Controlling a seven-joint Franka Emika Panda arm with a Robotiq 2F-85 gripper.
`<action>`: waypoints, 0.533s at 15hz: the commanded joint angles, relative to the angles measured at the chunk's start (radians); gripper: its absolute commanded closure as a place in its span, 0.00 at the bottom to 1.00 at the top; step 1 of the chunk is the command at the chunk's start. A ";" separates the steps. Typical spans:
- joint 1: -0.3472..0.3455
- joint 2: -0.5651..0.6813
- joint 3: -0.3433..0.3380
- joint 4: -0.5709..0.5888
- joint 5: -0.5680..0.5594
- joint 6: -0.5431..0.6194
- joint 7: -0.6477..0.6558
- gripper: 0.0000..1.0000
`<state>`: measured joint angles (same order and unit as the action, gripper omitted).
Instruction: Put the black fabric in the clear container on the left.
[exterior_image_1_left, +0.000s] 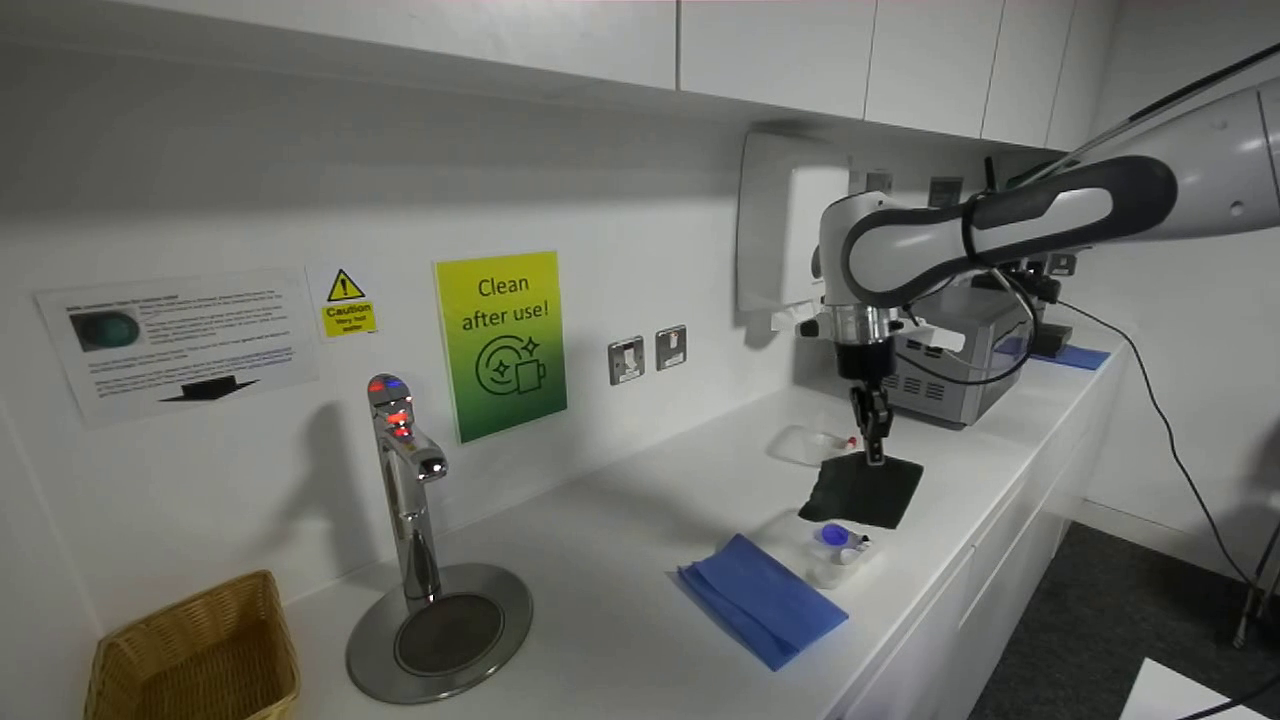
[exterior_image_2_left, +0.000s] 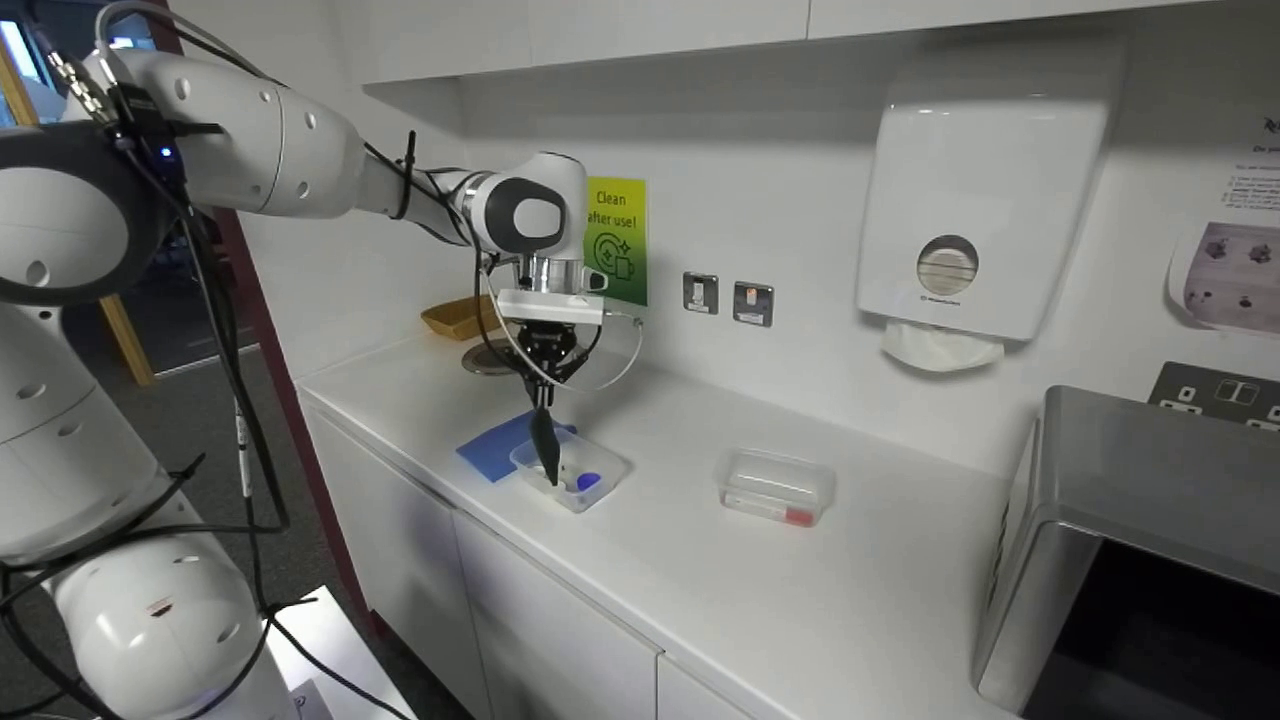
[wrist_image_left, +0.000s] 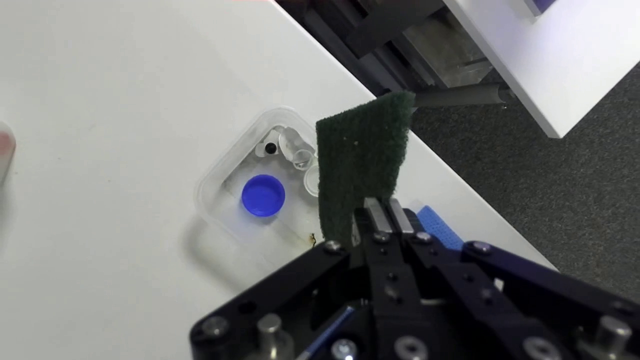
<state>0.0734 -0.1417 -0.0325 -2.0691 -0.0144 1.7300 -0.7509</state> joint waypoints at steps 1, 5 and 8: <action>-0.025 -0.012 -0.013 0.010 0.015 -0.046 -0.036 0.99; -0.036 0.007 -0.021 0.016 0.016 -0.053 -0.033 0.99; -0.038 0.025 -0.021 0.027 0.012 -0.058 -0.035 0.99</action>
<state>0.0486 -0.1348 -0.0529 -2.0704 -0.0144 1.7112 -0.7515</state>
